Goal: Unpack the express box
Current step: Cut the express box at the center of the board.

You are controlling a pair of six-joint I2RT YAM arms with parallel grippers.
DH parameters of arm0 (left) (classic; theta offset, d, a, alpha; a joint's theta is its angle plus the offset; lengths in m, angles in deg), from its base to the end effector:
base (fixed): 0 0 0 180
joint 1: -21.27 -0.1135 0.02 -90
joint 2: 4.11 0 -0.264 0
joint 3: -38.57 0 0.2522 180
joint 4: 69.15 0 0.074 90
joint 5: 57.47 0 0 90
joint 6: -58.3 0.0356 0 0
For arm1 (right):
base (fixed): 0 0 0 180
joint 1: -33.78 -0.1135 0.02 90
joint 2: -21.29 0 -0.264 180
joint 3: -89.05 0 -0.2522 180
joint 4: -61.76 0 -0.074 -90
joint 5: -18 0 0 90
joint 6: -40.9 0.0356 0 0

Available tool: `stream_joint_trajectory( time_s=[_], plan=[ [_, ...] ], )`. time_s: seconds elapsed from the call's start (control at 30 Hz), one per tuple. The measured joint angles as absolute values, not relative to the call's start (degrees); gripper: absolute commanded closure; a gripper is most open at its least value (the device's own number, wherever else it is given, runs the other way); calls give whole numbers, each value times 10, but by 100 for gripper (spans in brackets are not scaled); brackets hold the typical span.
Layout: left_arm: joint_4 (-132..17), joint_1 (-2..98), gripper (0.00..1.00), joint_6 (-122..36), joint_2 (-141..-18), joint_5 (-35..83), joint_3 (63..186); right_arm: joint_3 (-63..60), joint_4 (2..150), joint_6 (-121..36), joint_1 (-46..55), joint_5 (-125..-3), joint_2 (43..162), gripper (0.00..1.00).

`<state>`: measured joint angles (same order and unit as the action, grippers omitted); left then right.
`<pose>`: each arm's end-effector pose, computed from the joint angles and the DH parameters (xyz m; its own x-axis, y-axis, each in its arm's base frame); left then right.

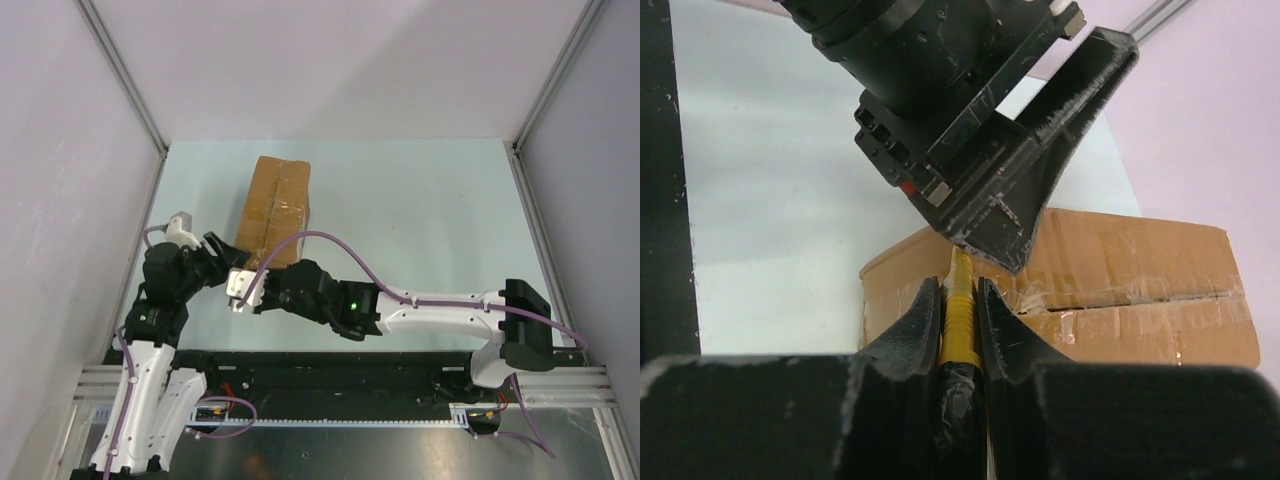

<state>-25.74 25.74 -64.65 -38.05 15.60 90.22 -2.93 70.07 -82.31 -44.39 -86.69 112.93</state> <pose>0.1374 -0.0211 0.2908 -0.5456 -0.4793 -0.6874 0.0469 0.8016 -0.5961 0.0878 0.3753 0.3391 0.4552 -0.4109 -0.7899 -0.7728 0.2583 -0.5797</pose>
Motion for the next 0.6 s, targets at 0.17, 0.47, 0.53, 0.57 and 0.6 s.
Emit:
stream_joint_trajectory(
  time_s=[0.17, 0.47, 0.53, 0.57, 0.6],
  plan=[
    [-274, 255, 59, -672, -370, 159, 884, -37, 693, -832, -444, -866, 1129, 100],
    [-281, 255, 67, -672, -375, 160, 881, -80, 641, -878, -444, -865, 1119, 100],
    [-281, 255, 68, -672, -375, 161, 881, -88, 633, -887, -445, -863, 1116, 100],
    [-281, 255, 69, -672, -375, 161, 881, -93, 629, -892, -445, -861, 1114, 100],
    [-281, 255, 70, -672, -375, 161, 881, -98, 625, -897, -445, -860, 1111, 100]
  ],
)
